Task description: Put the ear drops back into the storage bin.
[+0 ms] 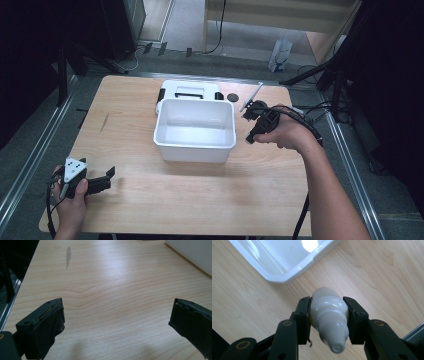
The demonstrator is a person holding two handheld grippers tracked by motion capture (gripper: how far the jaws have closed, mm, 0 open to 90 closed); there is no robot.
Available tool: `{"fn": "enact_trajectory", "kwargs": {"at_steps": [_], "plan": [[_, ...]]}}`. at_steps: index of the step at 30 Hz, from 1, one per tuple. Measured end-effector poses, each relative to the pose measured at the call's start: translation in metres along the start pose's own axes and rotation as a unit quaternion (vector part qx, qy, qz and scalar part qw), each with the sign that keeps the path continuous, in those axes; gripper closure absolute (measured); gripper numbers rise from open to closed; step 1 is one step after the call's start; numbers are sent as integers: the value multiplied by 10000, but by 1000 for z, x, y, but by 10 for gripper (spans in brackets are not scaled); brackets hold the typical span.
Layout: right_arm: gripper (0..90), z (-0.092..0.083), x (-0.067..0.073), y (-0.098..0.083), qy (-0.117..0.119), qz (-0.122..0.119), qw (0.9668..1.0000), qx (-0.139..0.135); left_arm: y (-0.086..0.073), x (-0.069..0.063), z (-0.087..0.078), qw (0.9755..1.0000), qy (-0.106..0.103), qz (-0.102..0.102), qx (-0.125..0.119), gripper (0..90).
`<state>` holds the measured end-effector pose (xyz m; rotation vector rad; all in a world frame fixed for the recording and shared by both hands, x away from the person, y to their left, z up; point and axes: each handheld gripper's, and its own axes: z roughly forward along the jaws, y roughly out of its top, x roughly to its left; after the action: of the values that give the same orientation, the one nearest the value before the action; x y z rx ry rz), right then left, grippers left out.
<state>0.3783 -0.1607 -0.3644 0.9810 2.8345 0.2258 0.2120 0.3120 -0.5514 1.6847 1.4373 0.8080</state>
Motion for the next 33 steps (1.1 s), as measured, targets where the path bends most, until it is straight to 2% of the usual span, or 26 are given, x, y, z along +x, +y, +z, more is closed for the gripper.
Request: {"fn": "enact_trajectory", "kwargs": {"at_steps": [7, 19, 33], "plan": [[602, -17, 3, 15, -34, -87, 9999, -134, 0, 0, 0, 10000, -7, 4, 11, 4], [602, -31, 13, 36, -95, -350, 9985, -415, 0, 0, 0, 10000, -13, -14, -9, 4], [602, -28, 31, 61, -57, -692, 9961, -542, 0, 1, 0, 10000, -26, -25, -16, 4]]}}
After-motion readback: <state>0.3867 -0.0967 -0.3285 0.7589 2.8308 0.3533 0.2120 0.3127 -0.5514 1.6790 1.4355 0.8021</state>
